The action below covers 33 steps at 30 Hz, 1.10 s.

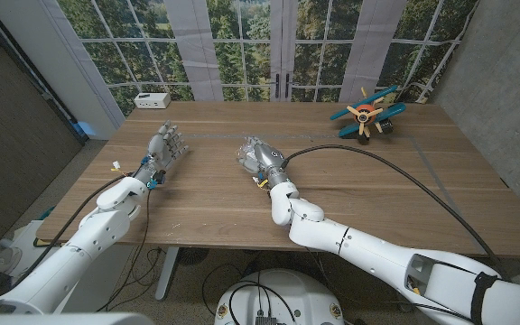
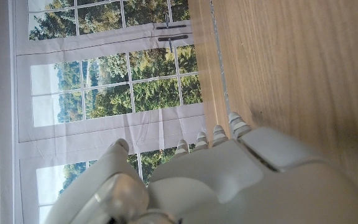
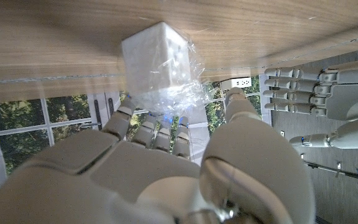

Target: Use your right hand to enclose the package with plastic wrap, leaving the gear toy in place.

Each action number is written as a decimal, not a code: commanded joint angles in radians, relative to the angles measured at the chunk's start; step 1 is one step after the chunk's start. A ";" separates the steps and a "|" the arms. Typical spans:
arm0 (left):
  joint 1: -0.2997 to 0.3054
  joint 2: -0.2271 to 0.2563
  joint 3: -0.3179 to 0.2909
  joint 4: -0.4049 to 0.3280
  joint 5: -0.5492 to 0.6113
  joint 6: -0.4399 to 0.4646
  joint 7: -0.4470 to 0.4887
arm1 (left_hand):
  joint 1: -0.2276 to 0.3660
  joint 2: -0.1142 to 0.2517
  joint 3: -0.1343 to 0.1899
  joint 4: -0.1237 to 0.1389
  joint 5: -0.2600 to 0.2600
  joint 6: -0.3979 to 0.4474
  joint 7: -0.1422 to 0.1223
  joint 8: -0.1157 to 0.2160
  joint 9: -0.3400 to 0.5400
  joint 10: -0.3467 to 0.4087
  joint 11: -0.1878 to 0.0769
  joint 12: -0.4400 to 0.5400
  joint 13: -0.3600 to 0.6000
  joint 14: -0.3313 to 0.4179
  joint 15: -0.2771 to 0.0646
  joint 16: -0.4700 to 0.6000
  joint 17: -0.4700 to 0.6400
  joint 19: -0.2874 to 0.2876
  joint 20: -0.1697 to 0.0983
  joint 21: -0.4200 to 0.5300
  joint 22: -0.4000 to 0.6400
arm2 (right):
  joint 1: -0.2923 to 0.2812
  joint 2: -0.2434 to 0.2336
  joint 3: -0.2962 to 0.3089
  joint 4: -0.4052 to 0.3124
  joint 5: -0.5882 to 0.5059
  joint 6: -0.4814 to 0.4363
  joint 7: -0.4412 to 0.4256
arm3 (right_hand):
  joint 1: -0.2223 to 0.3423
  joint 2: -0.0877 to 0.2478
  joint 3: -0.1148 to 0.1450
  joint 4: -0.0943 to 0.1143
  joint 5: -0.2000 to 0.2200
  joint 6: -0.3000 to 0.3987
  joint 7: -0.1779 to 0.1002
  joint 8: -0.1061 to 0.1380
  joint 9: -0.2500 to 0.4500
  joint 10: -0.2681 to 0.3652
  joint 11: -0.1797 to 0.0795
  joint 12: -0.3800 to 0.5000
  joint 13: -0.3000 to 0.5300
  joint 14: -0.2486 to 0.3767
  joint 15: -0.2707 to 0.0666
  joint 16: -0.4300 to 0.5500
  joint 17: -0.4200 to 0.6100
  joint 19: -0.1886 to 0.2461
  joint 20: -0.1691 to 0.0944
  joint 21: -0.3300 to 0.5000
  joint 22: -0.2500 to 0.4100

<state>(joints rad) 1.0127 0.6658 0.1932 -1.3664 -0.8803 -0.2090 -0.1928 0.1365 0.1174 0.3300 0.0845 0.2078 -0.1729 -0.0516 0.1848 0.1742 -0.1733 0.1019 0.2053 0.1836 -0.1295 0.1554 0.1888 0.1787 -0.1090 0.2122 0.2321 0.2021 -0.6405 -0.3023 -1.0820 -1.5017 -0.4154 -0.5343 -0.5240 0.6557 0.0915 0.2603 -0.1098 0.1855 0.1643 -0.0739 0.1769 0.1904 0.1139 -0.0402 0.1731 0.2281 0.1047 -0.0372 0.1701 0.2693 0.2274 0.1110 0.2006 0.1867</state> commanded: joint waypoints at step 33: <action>-0.018 -0.001 0.010 0.000 0.006 0.011 0.002 | 0.009 0.000 0.011 0.002 -0.001 -0.074 -0.002 0.001 0.004 -0.078 0.000 -0.001 0.005 0.006 -0.007 -0.002 0.002 0.008 0.000 0.004 0.004 | 0.077 -0.075 -0.002 0.011 0.020 0.215 0.421 | -0.593 0.047 -0.174 0.250 0.087 -0.224 0.024 0.030 -0.009 -0.296 -0.003 0.049 -0.039 -0.389 -0.037 0.037 -0.090 -0.499 -0.048 0.006 -0.013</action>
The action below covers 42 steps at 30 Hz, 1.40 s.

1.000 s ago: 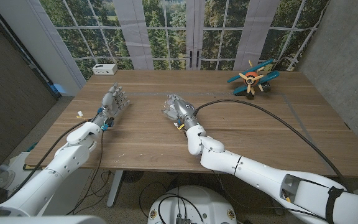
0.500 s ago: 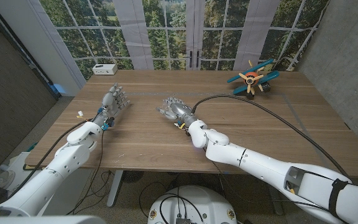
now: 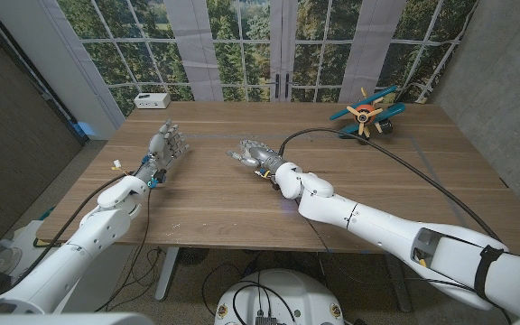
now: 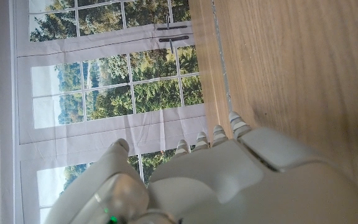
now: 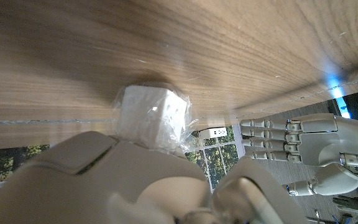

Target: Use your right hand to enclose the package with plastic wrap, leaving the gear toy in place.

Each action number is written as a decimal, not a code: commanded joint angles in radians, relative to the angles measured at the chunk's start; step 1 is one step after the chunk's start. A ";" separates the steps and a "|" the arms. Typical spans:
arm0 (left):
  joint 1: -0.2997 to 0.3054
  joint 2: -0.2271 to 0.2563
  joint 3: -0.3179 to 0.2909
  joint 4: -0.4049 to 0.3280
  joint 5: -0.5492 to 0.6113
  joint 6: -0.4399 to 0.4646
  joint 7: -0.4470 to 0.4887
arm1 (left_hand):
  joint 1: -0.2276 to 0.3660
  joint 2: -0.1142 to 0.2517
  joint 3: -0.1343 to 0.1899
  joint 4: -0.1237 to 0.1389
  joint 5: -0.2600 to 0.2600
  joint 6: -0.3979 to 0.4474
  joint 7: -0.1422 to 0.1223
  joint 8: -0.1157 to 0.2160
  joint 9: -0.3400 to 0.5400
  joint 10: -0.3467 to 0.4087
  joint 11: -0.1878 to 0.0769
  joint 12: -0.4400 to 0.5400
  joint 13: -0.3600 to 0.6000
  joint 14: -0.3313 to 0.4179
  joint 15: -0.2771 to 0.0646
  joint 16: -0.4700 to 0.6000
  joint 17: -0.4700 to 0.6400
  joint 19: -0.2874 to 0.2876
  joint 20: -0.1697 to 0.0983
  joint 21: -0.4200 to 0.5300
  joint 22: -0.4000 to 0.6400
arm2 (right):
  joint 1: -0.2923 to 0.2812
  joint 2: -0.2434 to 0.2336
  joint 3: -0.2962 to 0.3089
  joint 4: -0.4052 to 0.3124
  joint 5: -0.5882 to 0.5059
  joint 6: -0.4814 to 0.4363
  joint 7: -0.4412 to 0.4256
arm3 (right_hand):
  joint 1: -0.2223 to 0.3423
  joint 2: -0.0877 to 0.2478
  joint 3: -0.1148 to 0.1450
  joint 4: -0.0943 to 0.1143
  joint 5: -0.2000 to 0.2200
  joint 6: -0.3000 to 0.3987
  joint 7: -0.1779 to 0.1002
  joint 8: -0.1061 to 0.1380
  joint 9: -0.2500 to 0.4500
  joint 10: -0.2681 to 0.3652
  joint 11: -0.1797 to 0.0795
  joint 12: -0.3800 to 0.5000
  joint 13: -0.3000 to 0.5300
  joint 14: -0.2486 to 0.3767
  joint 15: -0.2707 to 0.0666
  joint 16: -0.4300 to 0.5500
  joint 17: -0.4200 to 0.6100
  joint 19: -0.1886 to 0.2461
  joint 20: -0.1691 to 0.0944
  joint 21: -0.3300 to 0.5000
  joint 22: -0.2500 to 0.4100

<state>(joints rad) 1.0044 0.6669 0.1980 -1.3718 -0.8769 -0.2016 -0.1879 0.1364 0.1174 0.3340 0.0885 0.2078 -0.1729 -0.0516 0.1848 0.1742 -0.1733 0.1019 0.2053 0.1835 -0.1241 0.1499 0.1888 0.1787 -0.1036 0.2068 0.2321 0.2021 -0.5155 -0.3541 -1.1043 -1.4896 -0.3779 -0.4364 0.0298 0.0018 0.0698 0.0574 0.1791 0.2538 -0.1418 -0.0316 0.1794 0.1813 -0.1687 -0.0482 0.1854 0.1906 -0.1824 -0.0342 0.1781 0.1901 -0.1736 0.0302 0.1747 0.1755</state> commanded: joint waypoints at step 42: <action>0.027 0.006 -0.002 -0.039 0.000 -0.001 0.016 | 0.006 -0.002 0.008 0.000 -0.001 -0.072 -0.003 0.001 0.004 -0.075 0.000 0.000 0.005 0.001 0.003 -0.002 0.002 0.001 0.006 0.003 0.005 | -0.171 0.011 0.196 0.055 0.016 0.434 -0.437 | 0.377 0.043 0.227 -0.273 -0.049 0.363 -0.035 0.033 0.009 0.300 0.059 0.052 0.010 0.248 0.013 0.054 0.006 0.268 0.101 0.073 0.006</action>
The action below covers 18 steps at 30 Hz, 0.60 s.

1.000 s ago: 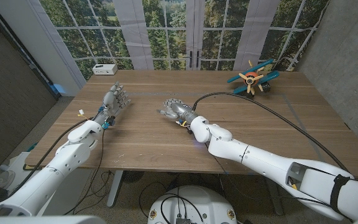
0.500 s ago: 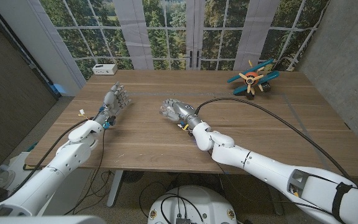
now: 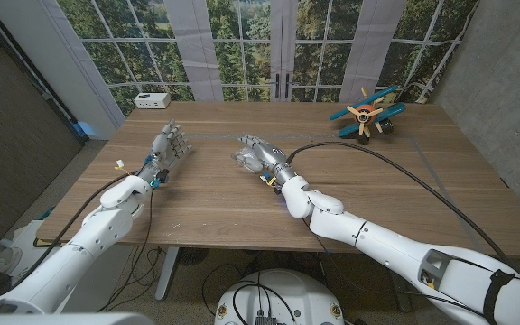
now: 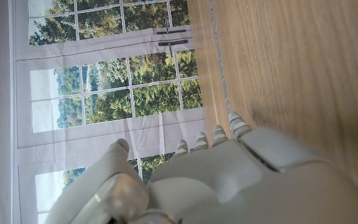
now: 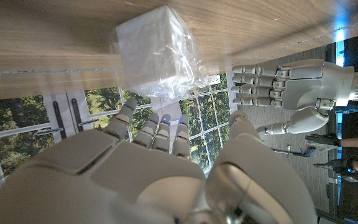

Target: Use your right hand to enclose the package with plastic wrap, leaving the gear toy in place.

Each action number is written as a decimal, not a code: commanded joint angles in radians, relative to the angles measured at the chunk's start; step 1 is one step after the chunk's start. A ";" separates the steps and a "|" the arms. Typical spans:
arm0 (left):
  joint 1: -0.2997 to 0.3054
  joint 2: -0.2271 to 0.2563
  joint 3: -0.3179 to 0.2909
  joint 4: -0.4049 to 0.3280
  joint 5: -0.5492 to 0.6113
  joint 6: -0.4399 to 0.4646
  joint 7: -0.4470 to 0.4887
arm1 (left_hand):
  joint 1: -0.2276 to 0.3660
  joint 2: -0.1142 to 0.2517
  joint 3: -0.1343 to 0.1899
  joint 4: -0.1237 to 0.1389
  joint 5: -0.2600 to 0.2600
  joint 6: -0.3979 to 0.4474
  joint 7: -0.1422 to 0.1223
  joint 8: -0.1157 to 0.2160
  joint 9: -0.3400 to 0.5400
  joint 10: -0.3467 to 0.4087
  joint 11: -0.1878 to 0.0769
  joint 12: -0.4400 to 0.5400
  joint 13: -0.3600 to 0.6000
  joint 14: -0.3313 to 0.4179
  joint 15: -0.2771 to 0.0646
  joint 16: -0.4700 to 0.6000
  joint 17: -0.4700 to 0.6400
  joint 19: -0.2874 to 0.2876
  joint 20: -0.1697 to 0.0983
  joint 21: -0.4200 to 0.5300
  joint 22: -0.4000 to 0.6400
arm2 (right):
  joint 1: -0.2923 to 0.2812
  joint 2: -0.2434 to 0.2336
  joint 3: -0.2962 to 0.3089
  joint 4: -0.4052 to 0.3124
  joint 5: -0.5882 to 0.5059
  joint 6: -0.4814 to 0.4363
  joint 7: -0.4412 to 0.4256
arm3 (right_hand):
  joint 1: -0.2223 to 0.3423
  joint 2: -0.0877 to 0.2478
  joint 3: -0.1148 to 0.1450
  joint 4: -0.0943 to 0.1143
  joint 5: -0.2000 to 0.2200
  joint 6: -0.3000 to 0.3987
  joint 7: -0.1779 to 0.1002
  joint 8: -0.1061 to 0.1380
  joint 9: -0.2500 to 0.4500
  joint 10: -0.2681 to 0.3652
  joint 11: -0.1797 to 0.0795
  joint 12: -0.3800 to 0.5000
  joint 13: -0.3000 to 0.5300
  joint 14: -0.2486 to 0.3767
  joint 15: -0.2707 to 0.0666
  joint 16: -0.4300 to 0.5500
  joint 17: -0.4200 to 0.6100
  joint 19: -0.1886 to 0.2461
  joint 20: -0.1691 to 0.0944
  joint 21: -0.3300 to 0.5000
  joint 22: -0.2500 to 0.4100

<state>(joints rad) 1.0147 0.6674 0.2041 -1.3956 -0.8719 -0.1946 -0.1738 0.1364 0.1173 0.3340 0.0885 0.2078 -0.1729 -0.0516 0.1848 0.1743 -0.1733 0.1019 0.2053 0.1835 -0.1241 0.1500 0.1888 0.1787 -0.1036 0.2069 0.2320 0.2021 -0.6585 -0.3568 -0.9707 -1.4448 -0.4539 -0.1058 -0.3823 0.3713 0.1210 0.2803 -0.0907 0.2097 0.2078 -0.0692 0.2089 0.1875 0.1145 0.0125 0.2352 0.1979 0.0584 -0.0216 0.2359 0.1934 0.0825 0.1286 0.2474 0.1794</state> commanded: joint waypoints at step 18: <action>0.013 0.001 -0.009 -0.001 -0.015 -0.009 -0.018 | 0.005 -0.003 0.008 0.000 -0.001 -0.070 -0.005 0.002 0.004 -0.068 0.001 0.002 0.005 0.002 0.008 -0.001 0.002 0.001 0.006 0.003 0.005 | -0.047 0.040 0.154 0.028 0.190 0.215 -0.087 | 0.105 0.046 0.124 -0.051 -0.023 0.294 0.065 0.056 0.003 0.283 0.028 0.053 0.008 0.266 0.005 0.058 0.012 0.220 -0.004 0.047 0.007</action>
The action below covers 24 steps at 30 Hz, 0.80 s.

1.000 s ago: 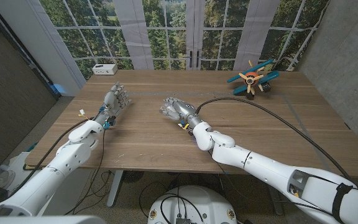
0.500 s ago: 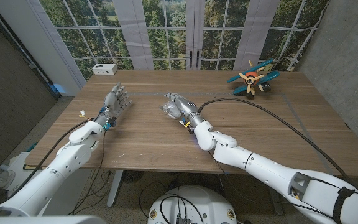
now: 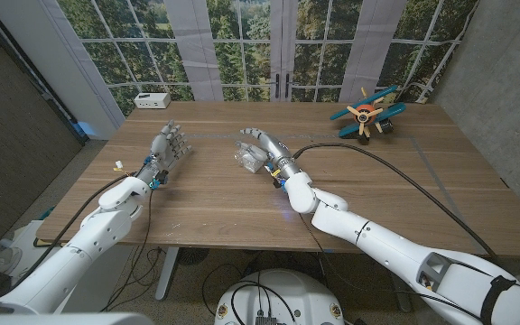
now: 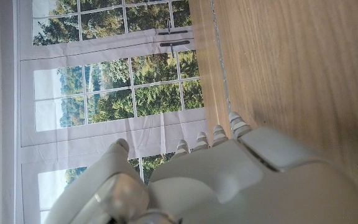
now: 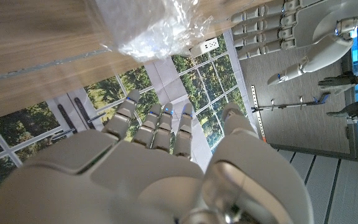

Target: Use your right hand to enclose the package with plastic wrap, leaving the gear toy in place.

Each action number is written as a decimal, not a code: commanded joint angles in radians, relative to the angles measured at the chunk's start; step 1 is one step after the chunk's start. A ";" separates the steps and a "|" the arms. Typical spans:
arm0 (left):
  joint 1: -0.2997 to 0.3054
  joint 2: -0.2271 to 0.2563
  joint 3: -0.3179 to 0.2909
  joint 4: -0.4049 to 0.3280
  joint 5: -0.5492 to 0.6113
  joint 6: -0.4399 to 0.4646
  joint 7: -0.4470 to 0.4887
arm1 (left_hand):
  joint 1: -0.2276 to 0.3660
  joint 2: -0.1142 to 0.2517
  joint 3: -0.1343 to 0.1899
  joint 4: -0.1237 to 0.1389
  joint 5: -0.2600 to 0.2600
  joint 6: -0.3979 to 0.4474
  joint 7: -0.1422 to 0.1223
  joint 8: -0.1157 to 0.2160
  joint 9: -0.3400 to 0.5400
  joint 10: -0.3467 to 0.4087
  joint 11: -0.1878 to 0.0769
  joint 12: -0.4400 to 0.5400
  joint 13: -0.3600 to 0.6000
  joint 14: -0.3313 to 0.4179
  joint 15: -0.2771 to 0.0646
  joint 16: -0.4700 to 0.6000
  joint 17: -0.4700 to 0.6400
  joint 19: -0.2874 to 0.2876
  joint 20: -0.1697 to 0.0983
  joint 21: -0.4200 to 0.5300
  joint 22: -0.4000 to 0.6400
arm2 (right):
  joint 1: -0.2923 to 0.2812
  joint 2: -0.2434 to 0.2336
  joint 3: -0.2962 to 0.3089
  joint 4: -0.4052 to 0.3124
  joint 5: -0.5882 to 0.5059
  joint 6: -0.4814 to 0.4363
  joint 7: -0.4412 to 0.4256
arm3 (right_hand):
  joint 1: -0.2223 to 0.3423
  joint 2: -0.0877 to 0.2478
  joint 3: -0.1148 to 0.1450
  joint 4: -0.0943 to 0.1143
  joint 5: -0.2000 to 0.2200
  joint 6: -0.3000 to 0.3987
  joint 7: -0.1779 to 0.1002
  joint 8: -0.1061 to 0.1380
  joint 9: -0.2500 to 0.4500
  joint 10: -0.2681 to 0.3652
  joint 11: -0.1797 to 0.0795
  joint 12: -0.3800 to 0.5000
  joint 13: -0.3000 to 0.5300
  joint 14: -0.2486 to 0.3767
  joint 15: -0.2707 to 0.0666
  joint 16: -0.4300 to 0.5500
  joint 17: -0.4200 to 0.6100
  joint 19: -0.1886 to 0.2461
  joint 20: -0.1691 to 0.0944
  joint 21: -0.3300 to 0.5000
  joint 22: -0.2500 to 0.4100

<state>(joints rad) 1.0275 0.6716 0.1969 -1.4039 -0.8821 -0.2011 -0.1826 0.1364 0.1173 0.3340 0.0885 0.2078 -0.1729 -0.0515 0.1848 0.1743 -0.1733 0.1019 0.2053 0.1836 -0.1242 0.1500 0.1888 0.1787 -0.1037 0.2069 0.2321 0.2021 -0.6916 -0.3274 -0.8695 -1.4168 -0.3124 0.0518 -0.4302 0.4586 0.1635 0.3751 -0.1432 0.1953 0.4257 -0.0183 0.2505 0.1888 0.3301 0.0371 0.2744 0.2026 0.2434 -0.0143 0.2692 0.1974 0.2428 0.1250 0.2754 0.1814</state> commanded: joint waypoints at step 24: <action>-0.003 0.005 -0.001 0.014 -0.011 0.005 -0.034 | 0.003 -0.005 0.008 0.000 -0.002 -0.066 -0.006 0.003 0.004 -0.053 0.005 0.007 0.005 0.007 0.011 0.000 0.002 0.001 0.005 0.003 0.005 | -0.037 -0.015 0.141 -0.075 0.195 0.048 0.040 | 0.024 0.034 0.086 0.042 -0.011 0.261 0.066 0.049 0.002 0.217 0.034 0.037 0.003 0.207 0.002 0.086 0.046 0.140 -0.009 0.043 0.009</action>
<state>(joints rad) 1.0255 0.6691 0.1963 -1.3923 -0.8879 -0.2034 -0.2037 0.1364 0.1173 0.3340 0.0885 0.2079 -0.1729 -0.0515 0.1848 0.1742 -0.1733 0.1019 0.2053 0.1836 -0.1187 0.1556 0.1887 0.1787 -0.1037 0.2069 0.2321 0.2021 -0.7164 -0.3370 -0.7634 -1.4655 -0.1717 0.1014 -0.4031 0.4821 0.1871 0.4509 -0.1027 0.1847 0.6774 0.0463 0.2889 0.1886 0.5362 0.0698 0.3049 0.2024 0.4396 -0.0125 0.3445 0.2397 0.3721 0.1143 0.3135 0.1887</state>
